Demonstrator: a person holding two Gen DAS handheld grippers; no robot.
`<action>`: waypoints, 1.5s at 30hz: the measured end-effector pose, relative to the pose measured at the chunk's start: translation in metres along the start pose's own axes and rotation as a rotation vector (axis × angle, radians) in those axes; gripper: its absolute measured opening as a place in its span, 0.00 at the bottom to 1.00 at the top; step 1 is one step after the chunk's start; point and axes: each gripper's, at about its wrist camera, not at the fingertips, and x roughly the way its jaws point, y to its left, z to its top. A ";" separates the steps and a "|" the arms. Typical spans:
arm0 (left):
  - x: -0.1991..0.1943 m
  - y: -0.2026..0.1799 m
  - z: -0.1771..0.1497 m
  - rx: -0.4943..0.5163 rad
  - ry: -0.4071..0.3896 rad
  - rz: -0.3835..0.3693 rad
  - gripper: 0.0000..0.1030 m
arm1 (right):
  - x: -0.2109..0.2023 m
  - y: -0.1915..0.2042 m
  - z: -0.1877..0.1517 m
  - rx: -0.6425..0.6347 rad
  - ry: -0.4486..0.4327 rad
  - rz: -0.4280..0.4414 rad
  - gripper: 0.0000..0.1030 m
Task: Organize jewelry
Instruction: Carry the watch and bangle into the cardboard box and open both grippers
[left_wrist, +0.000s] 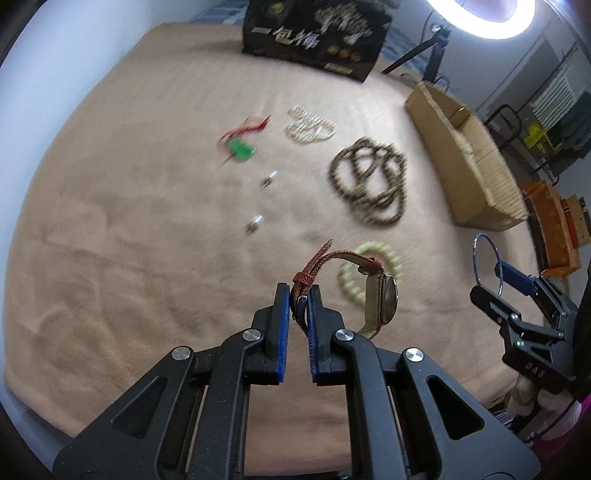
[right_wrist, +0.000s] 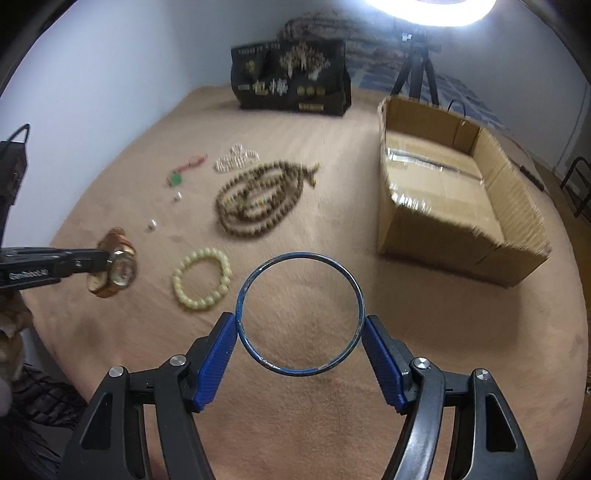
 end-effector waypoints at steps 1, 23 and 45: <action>-0.002 -0.006 0.003 0.004 -0.010 -0.009 0.07 | -0.005 -0.001 0.001 0.001 -0.013 -0.002 0.69; -0.004 -0.124 0.089 0.067 -0.138 -0.157 0.07 | -0.052 -0.118 0.072 0.118 -0.166 -0.188 0.69; 0.048 -0.189 0.118 0.092 -0.111 -0.228 0.07 | -0.022 -0.184 0.081 0.248 -0.108 -0.190 0.70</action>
